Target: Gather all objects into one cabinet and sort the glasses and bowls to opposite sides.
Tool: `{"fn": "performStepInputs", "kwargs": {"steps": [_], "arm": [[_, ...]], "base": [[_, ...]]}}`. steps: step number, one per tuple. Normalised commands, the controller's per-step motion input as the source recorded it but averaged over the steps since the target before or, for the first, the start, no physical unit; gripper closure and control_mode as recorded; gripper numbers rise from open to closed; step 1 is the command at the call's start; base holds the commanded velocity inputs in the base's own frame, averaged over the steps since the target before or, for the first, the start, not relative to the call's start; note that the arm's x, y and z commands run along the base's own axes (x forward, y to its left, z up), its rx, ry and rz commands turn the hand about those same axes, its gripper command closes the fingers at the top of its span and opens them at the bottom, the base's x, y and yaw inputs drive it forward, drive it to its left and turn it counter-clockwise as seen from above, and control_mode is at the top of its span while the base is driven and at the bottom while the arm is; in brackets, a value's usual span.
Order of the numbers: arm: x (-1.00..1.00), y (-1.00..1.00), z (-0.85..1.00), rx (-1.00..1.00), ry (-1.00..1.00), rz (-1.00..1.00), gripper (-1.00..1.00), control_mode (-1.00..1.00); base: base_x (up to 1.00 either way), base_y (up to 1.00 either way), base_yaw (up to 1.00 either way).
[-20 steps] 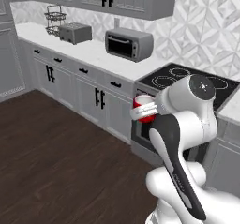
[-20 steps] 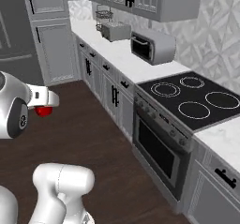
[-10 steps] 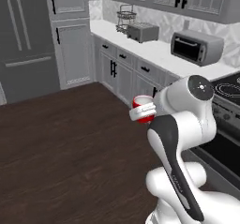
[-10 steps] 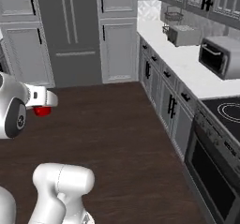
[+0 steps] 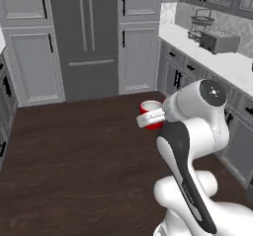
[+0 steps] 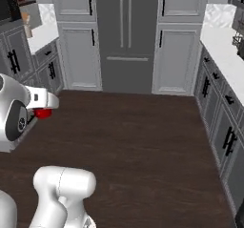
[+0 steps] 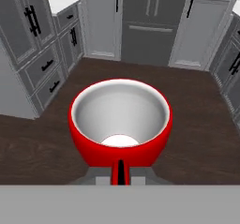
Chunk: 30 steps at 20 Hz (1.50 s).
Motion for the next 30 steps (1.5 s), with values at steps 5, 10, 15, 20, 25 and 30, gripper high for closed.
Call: {"fn": "performStepInputs", "kwargs": {"steps": [5, 10, 15, 20, 25, 30], "arm": [[0.0, 0.0, 0.0, 0.0, 0.0, 0.0, 1.0, 1.0], [0.0, 0.0, 0.0, 0.0, 0.0, 0.0, 1.0, 1.0], [0.0, 0.0, 0.0, 0.0, 0.0, 0.0, 1.0, 1.0], [0.0, 0.0, 0.0, 0.0, 0.0, 0.0, 1.0, 1.0], [0.0, 0.0, 0.0, 0.0, 0.0, 0.0, 1.0, 1.0], [0.0, 0.0, 0.0, 0.0, 0.0, 0.0, 1.0, 1.0]], "base": [[0.97, -0.02, 0.48], [0.76, -0.06, 0.52], [0.21, -0.05, 0.59], [-0.57, -0.26, 0.64], [-0.26, -0.21, 0.62], [0.56, -0.27, 0.45]]}}
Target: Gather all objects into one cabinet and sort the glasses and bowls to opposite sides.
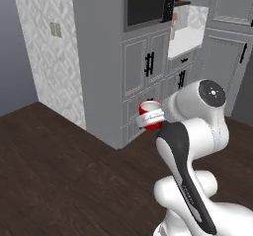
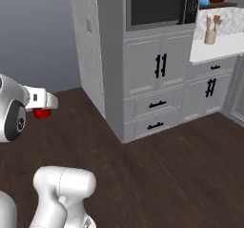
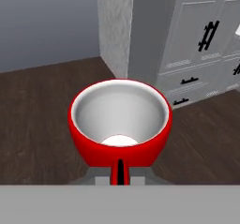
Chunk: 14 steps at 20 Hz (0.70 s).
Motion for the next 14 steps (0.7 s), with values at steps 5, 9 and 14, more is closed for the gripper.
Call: {"fn": "performStepInputs", "kwargs": {"steps": [5, 9, 14], "arm": [[0.0, 0.0, 0.0, 0.0, 0.0, 0.0, 1.0, 1.0], [0.0, 0.0, 0.0, 0.0, 0.0, 0.0, 1.0, 1.0], [0.0, 0.0, 0.0, 0.0, 0.0, 0.0, 1.0, 1.0]], "base": [[0.74, -0.87, 0.39], [0.51, -1.0, 0.3], [0.43, -1.0, 0.29]]}}
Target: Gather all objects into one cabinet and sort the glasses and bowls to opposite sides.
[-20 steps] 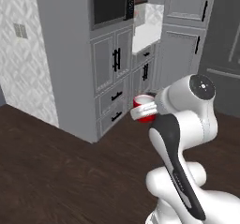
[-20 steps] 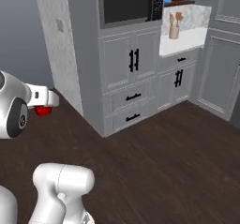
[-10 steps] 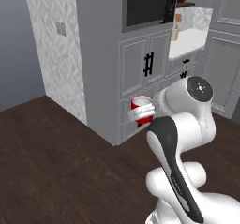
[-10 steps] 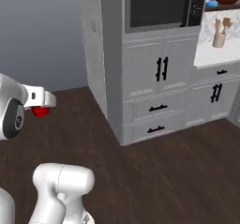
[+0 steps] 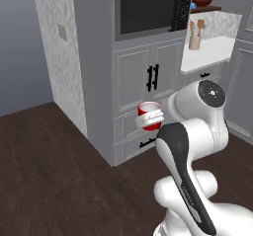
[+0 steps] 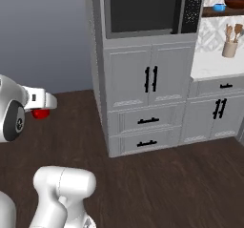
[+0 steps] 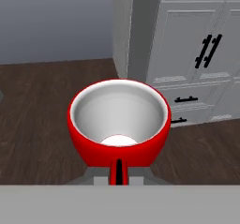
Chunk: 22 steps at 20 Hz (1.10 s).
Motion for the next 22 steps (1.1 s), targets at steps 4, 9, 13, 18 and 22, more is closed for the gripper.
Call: {"fn": "performStepInputs", "kwargs": {"steps": [4, 9, 13, 18, 22], "arm": [[0.0, 0.0, 0.0, 0.0, 0.0, 0.0, 1.0, 1.0], [0.0, 0.0, 0.0, 0.0, 0.0, 0.0, 1.0, 1.0], [0.0, 0.0, 0.0, 0.0, 0.0, 0.0, 1.0, 1.0], [0.0, 0.0, 0.0, 0.0, 0.0, 0.0, 1.0, 1.0], [0.0, 0.0, 0.0, 0.0, 0.0, 0.0, 1.0, 1.0]], "base": [[0.25, -1.0, 0.27], [0.09, -1.0, 0.18], [0.0, -1.0, 0.16], [0.06, -1.0, 0.16], [0.06, -1.0, 0.17]]}}
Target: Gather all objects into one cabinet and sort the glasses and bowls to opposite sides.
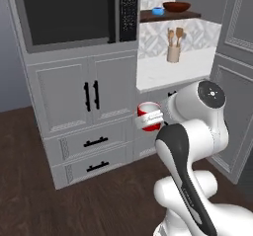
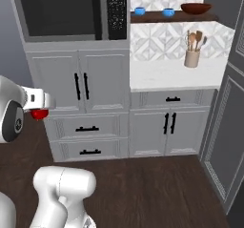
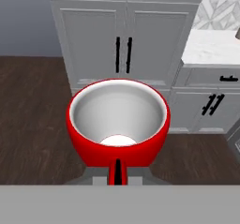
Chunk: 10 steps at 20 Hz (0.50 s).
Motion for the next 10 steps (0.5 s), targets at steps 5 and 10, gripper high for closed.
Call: {"fn": "performStepInputs", "kwargs": {"steps": [5, 10], "arm": [[0.0, 0.0, 0.0, 0.0, 0.0, 0.0, 1.0, 1.0], [0.0, 0.0, 0.0, 0.0, 0.0, 0.0, 1.0, 1.0]], "base": [[0.13, -1.0, 0.18], [0.31, -1.0, 0.17]]}}
